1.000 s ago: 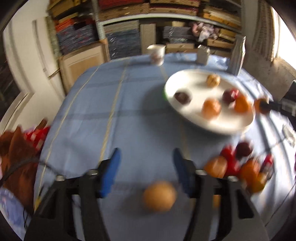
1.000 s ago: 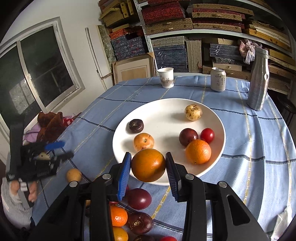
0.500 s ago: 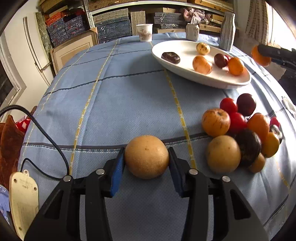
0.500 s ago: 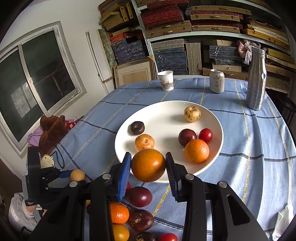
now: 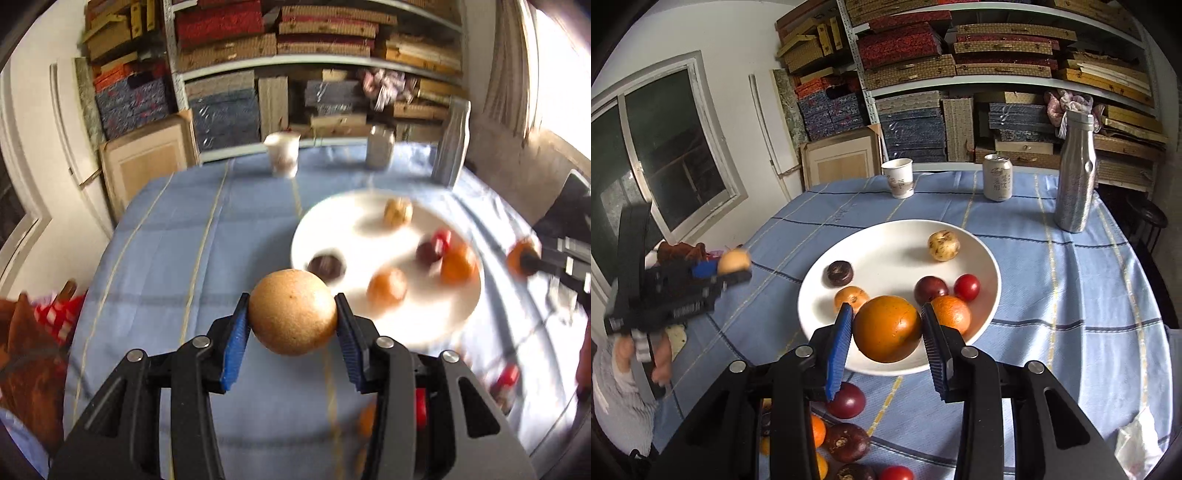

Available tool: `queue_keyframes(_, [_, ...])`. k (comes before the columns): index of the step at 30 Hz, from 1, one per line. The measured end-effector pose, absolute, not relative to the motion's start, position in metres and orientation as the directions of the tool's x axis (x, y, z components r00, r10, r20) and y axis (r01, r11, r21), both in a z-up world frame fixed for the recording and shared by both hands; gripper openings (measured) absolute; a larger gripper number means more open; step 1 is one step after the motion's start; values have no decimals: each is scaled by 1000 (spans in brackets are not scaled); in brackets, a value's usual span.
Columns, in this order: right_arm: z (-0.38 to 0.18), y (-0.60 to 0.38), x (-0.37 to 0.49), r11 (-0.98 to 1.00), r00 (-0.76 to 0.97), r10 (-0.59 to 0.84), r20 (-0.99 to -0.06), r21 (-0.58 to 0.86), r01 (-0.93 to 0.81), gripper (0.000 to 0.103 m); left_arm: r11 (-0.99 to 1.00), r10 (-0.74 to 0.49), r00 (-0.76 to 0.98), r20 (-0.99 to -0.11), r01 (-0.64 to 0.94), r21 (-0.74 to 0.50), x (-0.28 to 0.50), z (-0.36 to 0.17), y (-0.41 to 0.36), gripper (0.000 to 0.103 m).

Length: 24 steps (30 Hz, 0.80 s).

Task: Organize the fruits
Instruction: 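Carry the tan fruit with the left tool over the plate while the right tool carries the orange there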

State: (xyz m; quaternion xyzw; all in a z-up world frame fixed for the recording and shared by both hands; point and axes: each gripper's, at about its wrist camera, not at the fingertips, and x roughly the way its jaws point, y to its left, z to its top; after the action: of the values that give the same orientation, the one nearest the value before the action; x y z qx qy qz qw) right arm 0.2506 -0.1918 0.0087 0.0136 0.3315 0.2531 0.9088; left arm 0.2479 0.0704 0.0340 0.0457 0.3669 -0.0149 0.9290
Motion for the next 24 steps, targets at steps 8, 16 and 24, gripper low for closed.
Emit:
queue_keyframes(8, [3, -166, 273, 866, 630, 445, -637, 127, -483, 38, 997, -59, 698, -713, 83, -1, 339, 28, 42, 44])
queue_keyframes(16, [-38, -143, 298, 867, 574, 415, -706, 116, -484, 38, 993, -88, 630, -772, 112, -22, 385, -20, 24, 44])
queue_keyframes(24, [-50, -134, 302, 872, 568, 392, -724, 97, -480, 46, 989, -129, 618, -775, 134, -59, 397, -34, 21, 51])
